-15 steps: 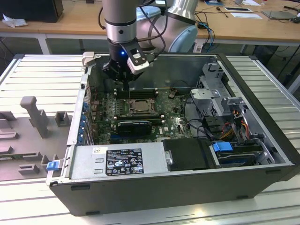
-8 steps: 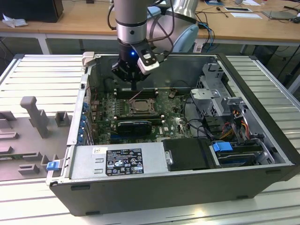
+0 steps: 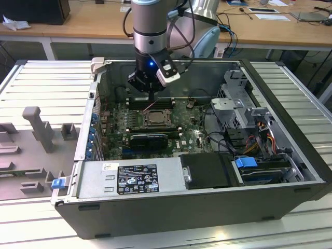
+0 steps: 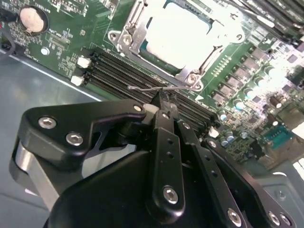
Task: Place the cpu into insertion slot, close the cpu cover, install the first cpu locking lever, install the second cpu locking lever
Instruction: 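Install the first cpu locking lever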
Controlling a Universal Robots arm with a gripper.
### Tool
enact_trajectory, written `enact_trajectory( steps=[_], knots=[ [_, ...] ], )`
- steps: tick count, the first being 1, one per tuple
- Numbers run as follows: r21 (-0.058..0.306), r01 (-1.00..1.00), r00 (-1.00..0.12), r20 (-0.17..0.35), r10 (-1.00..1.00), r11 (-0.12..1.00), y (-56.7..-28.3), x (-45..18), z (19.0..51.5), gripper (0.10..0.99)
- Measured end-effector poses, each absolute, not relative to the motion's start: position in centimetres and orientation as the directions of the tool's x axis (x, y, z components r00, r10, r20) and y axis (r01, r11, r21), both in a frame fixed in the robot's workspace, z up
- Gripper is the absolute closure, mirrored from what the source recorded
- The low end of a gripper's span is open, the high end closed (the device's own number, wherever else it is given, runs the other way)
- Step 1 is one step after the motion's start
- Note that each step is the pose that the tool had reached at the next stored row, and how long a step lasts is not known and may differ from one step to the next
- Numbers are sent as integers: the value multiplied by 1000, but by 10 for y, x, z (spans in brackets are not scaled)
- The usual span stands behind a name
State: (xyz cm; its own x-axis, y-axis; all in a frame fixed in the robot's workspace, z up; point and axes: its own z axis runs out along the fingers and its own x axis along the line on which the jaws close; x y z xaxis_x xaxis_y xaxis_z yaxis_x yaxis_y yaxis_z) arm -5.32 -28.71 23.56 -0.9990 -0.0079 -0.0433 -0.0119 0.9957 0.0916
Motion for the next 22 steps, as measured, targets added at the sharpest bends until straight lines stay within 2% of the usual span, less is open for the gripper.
enact_trajectory(
  steps=[22],
  knots=[
    [92,-28,-999,-44,-24,995,-287,-48,230,980]
  ],
)
